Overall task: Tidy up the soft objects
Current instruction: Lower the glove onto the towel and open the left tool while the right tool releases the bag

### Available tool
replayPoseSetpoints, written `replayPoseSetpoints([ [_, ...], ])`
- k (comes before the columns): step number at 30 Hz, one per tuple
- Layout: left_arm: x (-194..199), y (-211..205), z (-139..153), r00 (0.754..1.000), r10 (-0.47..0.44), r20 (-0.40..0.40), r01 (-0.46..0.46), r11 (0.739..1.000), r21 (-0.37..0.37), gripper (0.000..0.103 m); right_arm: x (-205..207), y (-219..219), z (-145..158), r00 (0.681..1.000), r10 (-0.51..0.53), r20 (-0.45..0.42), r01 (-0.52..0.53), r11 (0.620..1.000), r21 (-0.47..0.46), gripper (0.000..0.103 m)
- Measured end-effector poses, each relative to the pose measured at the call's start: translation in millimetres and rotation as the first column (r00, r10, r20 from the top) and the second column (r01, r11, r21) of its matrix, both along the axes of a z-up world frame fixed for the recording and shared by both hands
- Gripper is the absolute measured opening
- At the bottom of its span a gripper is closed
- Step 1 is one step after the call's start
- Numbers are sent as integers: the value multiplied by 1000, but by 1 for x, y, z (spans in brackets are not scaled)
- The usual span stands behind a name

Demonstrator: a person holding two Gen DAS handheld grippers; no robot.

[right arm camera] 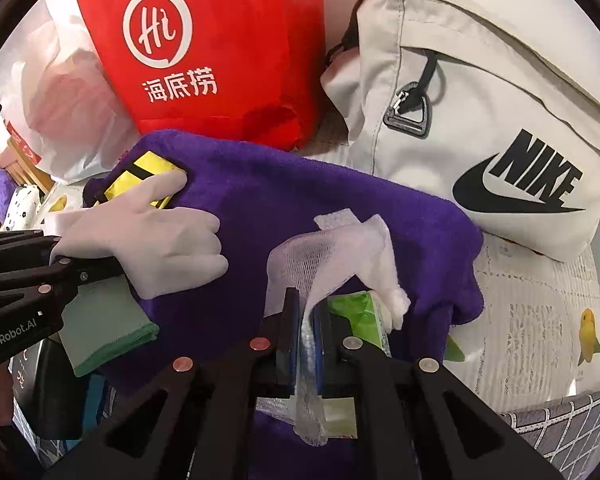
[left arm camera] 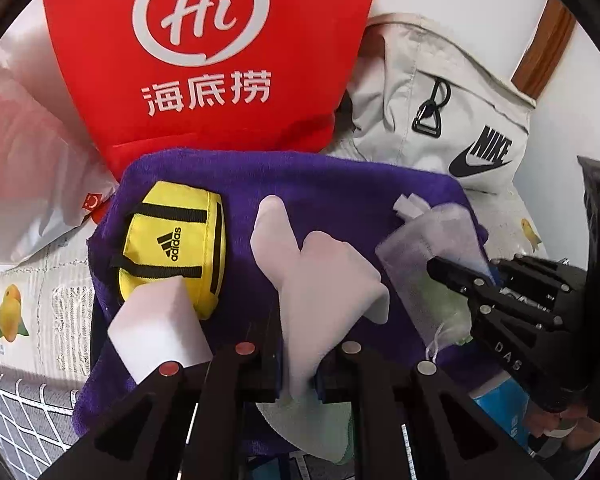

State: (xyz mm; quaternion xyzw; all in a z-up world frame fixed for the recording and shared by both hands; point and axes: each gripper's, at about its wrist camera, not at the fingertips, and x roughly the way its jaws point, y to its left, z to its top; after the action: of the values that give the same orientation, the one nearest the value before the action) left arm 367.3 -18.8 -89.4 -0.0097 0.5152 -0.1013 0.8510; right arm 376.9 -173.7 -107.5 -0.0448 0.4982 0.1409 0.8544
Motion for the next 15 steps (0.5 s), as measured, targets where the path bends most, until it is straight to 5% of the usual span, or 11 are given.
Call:
replayPoseSetpoints([
  [11,1,-3,-5,1000,15,-27,-14,1000,21,33,-2,-2,2,1000,5,-7,-5,1000,4,37],
  [15,-3,-3,4,1000,5,5,-5,1000,11,58,-4,2,4,1000,17,3,-17,1000,5,55],
])
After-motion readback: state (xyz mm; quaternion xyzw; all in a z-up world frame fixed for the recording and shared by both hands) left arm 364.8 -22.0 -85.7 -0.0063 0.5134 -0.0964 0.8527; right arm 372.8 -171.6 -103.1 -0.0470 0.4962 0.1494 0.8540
